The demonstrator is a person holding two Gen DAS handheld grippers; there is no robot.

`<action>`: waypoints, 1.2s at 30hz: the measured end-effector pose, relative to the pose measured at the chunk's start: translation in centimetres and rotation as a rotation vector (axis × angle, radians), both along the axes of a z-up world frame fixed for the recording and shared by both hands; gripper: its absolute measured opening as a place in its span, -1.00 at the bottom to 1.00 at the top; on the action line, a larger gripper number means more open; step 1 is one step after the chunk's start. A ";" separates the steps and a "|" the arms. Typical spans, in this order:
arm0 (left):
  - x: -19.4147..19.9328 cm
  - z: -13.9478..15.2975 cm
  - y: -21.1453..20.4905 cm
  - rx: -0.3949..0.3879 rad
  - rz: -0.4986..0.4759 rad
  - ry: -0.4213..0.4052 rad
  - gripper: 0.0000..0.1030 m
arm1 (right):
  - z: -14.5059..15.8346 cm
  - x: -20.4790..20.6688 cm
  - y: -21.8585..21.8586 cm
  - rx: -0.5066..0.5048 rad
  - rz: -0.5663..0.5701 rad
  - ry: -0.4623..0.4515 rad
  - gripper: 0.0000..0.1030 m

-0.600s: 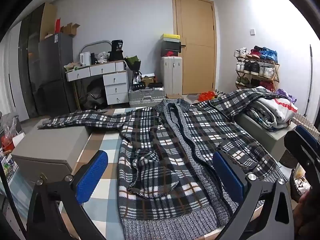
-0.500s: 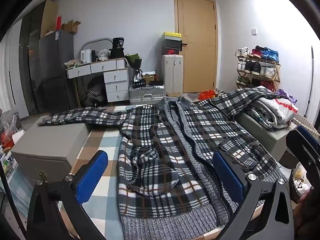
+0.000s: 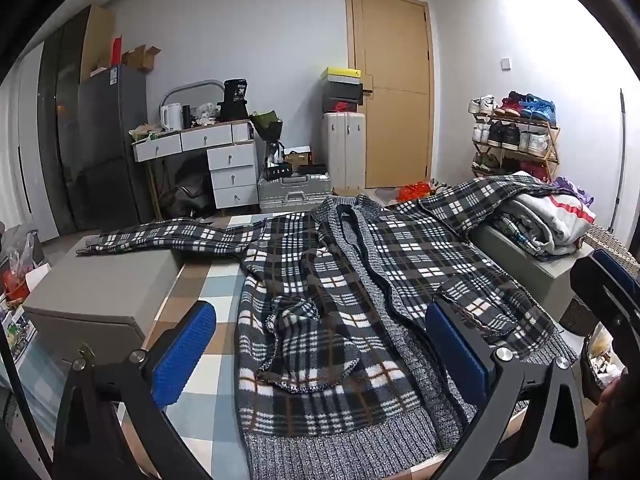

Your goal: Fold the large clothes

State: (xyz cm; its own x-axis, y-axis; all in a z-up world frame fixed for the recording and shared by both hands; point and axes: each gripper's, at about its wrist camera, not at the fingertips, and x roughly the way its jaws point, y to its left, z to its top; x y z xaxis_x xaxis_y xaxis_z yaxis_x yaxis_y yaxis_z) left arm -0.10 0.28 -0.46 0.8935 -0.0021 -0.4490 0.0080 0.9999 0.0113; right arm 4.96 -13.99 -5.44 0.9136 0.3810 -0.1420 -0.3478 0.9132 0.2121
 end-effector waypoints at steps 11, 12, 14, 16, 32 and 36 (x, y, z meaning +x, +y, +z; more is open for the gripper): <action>0.1 0.0 -0.1 0.003 -0.011 0.009 0.98 | -0.5 -0.3 -0.2 0.002 0.002 0.003 1.00; 0.1 -0.1 -0.1 0.003 -0.011 0.010 0.98 | -0.6 -0.3 -0.2 0.001 0.003 0.005 1.00; 0.2 -0.1 0.0 0.000 -0.012 0.015 0.98 | -0.5 -0.3 -0.2 0.004 0.006 0.008 1.00; 0.2 -0.1 0.0 -0.002 -0.014 0.015 0.98 | -0.4 0.1 -0.1 0.001 0.005 0.015 1.00; 0.1 -0.2 -0.2 -0.002 -0.030 0.020 0.98 | -0.2 0.5 -0.3 0.009 0.010 0.027 1.00; 0.1 -0.2 -0.2 -0.002 -0.029 0.021 0.98 | -0.3 0.4 -0.3 0.006 0.009 0.026 1.00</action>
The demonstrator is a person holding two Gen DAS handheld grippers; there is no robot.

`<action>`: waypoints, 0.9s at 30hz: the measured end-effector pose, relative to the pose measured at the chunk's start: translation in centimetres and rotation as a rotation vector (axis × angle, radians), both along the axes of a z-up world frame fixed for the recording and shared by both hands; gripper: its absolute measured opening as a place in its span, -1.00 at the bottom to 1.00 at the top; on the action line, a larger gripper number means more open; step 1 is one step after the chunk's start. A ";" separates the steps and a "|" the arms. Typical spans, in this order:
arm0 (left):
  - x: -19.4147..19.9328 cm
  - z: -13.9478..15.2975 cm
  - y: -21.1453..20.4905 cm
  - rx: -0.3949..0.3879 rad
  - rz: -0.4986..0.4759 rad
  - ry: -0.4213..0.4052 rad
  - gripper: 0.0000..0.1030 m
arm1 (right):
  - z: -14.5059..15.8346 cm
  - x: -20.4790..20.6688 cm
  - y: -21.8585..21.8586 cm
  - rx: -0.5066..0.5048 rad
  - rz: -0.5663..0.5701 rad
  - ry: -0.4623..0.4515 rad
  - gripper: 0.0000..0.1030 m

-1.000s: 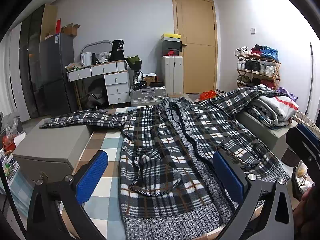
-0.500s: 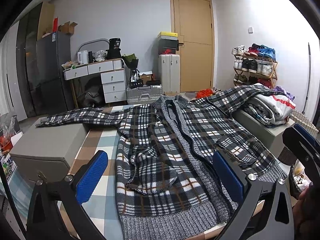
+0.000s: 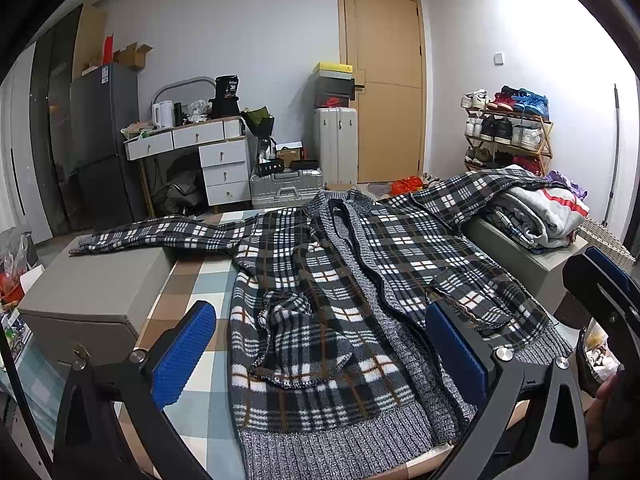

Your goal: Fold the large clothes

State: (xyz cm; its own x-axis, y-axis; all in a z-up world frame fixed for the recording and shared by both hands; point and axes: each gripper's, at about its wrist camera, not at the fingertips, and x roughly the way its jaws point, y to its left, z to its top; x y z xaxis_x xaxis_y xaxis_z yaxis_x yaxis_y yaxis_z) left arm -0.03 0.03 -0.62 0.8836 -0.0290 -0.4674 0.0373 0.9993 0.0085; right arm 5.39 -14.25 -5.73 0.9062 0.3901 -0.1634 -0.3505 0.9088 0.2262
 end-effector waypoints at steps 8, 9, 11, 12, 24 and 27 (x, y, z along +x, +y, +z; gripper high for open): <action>0.0 0.0 -0.3 0.005 -0.002 0.002 0.98 | -0.1 0.0 0.2 -0.006 0.004 -0.002 1.00; 0.0 0.0 -0.3 0.005 -0.002 0.003 0.98 | -0.1 0.1 0.2 -0.007 0.004 -0.001 1.00; 0.1 0.0 -0.4 0.006 -0.006 0.005 0.98 | -0.2 0.1 0.2 -0.007 0.004 0.000 1.00; 0.1 0.0 -0.4 0.007 -0.007 0.006 0.98 | -0.2 0.1 0.2 -0.007 0.004 0.000 1.00; 2.7 1.4 -1.3 0.009 -0.037 -0.027 0.98 | 1.4 1.5 -1.8 -0.028 -0.024 -0.048 1.00; 3.8 1.6 -1.6 0.004 -0.039 -0.030 0.98 | 1.7 2.5 -2.3 -0.032 -0.029 -0.052 1.00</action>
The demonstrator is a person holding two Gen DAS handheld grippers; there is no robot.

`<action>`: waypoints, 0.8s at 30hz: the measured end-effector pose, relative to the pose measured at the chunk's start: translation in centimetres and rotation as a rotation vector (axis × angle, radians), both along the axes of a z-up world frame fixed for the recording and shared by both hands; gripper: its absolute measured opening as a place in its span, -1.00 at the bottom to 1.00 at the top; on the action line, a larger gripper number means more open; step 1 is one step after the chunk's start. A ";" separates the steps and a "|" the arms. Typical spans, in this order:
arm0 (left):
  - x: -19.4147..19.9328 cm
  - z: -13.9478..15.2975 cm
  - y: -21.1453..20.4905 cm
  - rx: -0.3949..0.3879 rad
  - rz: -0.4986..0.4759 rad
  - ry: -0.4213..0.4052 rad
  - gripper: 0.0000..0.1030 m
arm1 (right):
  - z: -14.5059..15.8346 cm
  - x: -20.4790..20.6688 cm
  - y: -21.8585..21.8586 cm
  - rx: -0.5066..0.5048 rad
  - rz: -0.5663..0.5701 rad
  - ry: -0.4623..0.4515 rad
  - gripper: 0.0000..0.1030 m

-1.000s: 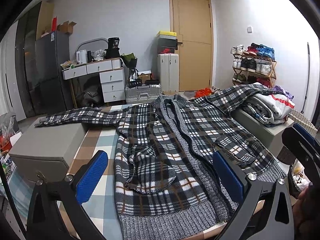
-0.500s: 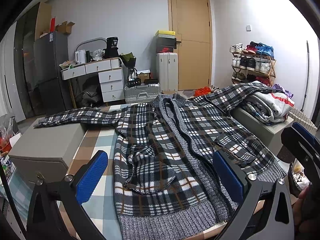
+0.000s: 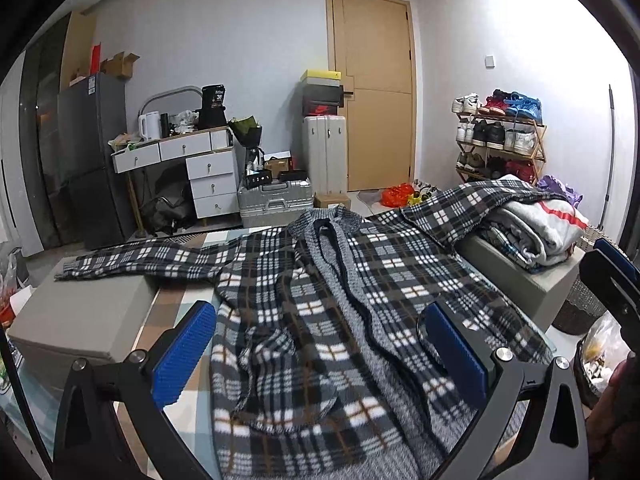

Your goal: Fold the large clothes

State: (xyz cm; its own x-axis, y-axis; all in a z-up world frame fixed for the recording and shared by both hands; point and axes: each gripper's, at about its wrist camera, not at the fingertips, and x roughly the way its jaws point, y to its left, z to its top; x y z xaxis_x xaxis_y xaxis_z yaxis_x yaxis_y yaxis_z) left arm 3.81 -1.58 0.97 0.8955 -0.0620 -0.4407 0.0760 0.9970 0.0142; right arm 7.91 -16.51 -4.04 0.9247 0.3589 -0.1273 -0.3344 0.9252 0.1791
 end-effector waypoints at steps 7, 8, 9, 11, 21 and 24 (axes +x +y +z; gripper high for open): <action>3.3 -0.3 -1.6 -0.001 -0.026 0.018 0.98 | 0.4 3.7 -2.1 0.009 -0.032 0.004 1.00; 4.0 -0.6 -1.9 -0.006 -0.037 0.026 0.98 | 0.4 4.8 -3.0 0.011 -0.041 0.015 1.00; 4.5 -0.8 -2.1 -0.006 -0.044 0.033 0.98 | 0.4 5.5 -3.7 0.017 -0.043 0.023 1.00; 5.8 -2.0 -2.7 0.005 -0.059 0.060 0.98 | 0.7 7.8 -6.4 0.039 -0.067 0.053 1.00; 11.6 -7.3 -3.6 -0.005 -0.104 0.266 0.98 | 1.7 22.6 -26.6 0.118 -0.357 0.367 1.00; 12.7 -8.0 -3.5 -0.018 -0.103 0.313 0.98 | 0.6 26.2 -33.3 0.243 -0.424 0.498 1.00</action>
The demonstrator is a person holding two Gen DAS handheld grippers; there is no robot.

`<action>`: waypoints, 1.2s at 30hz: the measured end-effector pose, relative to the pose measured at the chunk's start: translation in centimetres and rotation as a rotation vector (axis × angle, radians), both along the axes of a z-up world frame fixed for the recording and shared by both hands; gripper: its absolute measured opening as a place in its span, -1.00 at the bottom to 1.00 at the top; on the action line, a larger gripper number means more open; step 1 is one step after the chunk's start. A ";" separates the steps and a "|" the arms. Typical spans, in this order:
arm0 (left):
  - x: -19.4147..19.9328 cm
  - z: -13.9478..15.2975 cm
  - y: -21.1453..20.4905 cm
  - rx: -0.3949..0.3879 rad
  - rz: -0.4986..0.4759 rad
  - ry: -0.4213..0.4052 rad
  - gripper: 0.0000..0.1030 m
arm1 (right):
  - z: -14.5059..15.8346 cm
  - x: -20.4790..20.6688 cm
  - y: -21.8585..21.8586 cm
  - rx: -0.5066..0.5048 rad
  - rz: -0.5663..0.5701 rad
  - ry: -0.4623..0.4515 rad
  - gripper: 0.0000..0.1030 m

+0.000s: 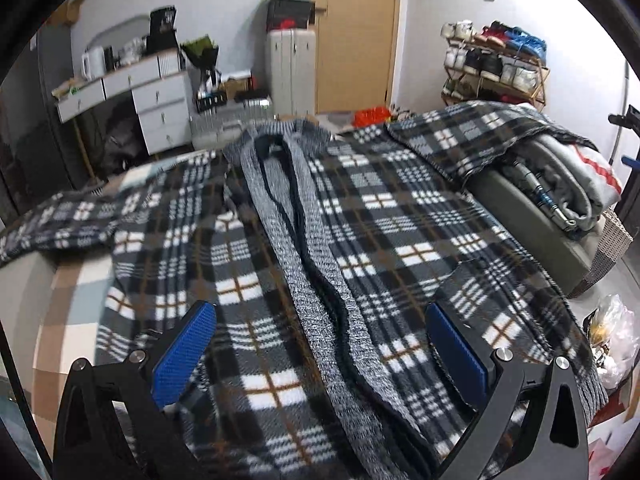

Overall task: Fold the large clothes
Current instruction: 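Grasp the grey knit cuff of the plaid jacket sleeve with the right gripper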

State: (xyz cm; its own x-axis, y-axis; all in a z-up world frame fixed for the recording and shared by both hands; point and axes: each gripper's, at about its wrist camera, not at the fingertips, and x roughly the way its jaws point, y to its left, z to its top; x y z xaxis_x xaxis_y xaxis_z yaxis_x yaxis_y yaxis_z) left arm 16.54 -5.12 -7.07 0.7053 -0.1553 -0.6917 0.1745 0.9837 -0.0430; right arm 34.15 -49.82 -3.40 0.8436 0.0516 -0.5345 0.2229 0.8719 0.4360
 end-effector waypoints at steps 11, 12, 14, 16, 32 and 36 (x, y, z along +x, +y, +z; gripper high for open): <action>1.3 -1.2 -0.6 0.043 -0.022 0.061 0.98 | -9.5 6.3 -13.5 0.679 -0.152 0.179 1.00; 1.3 -1.3 -0.8 0.047 -0.025 0.063 0.98 | -9.9 6.9 -13.7 0.713 -0.147 0.185 1.00; 1.4 -1.4 -0.9 0.056 -0.027 0.068 0.98 | -10.2 7.9 -14.0 0.734 -0.131 0.213 1.00; 1.6 -1.4 -0.9 0.059 -0.029 0.072 0.98 | -10.1 8.5 -14.4 0.713 -0.143 0.220 0.81; 0.3 0.0 -0.2 0.059 -0.034 0.038 0.98 | 2.6 9.7 -7.4 0.048 -0.175 0.073 -0.88; -0.1 0.2 1.2 0.038 -0.007 0.030 0.98 | 7.9 9.7 -2.1 -0.126 -0.140 -0.039 -0.88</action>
State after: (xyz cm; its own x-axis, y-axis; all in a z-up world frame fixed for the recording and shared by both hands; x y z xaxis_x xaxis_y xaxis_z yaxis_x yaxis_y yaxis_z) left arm 16.47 -3.96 -6.84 0.6832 -0.1337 -0.7178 0.1806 0.9835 -0.0114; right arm 43.82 -51.93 4.55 0.8582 -0.1326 -0.4959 0.3306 0.8818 0.3364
